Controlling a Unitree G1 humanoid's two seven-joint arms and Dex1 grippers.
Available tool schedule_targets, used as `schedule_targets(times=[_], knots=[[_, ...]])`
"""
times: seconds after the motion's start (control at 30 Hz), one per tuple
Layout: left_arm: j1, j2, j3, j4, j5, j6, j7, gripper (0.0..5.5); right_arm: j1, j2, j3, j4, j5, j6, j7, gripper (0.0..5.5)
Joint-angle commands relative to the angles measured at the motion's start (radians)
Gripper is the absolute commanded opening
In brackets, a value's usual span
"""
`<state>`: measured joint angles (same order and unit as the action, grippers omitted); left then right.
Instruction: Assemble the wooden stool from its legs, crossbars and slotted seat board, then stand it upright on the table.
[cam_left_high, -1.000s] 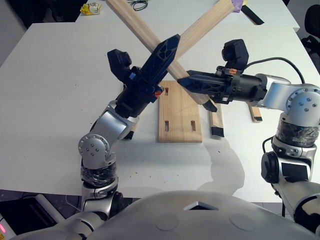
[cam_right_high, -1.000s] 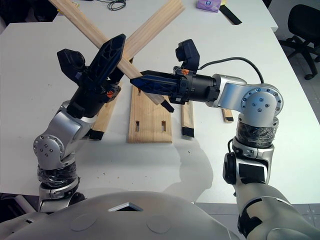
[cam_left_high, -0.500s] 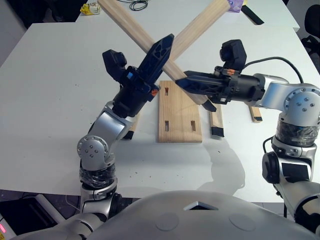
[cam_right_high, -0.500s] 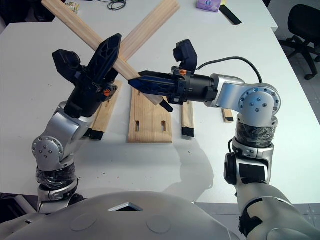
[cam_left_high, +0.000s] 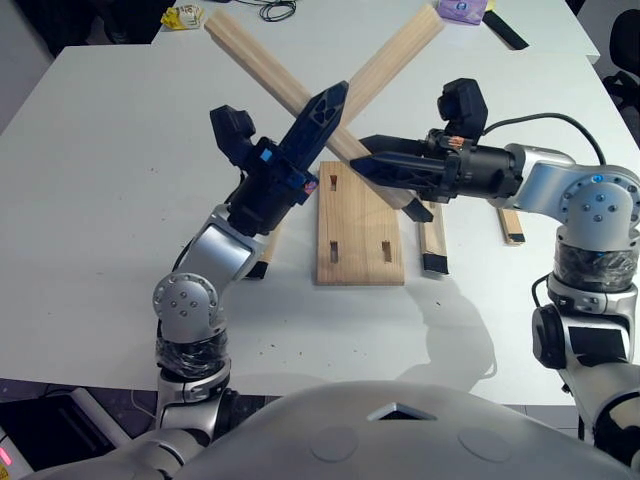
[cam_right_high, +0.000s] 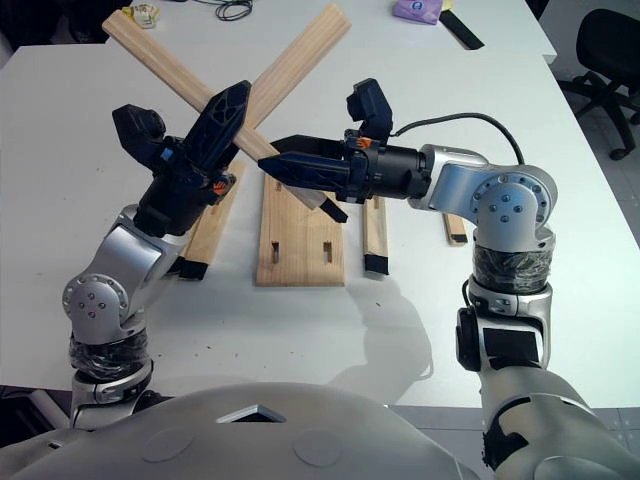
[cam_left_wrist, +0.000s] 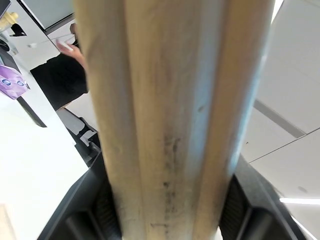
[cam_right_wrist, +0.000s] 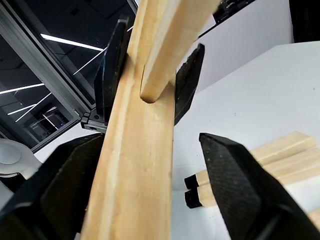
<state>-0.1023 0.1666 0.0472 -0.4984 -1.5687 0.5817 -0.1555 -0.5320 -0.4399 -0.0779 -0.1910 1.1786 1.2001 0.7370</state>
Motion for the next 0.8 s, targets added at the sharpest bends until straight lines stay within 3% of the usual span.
schedule_targets(times=[0.03,0.23,0.53,0.8], knots=[[-0.034,0.032,0.034,0.019,0.047,-0.005,-0.051,2.07,-0.007,-0.040,-0.002,0.019,-0.016,0.017,0.008,3.50],[-0.059,0.098,0.080,0.080,0.179,-0.016,-0.148,2.06,-0.007,-0.095,-0.006,0.051,-0.069,-0.018,0.052,3.50],[0.037,0.346,0.000,0.058,0.579,-0.051,-0.533,2.05,-0.046,-0.189,0.025,0.233,-0.335,-0.256,0.176,3.50],[0.081,0.306,-0.052,0.067,0.788,-0.235,-0.664,2.05,-0.131,-0.218,0.044,0.345,-0.431,-0.317,0.271,3.50]])
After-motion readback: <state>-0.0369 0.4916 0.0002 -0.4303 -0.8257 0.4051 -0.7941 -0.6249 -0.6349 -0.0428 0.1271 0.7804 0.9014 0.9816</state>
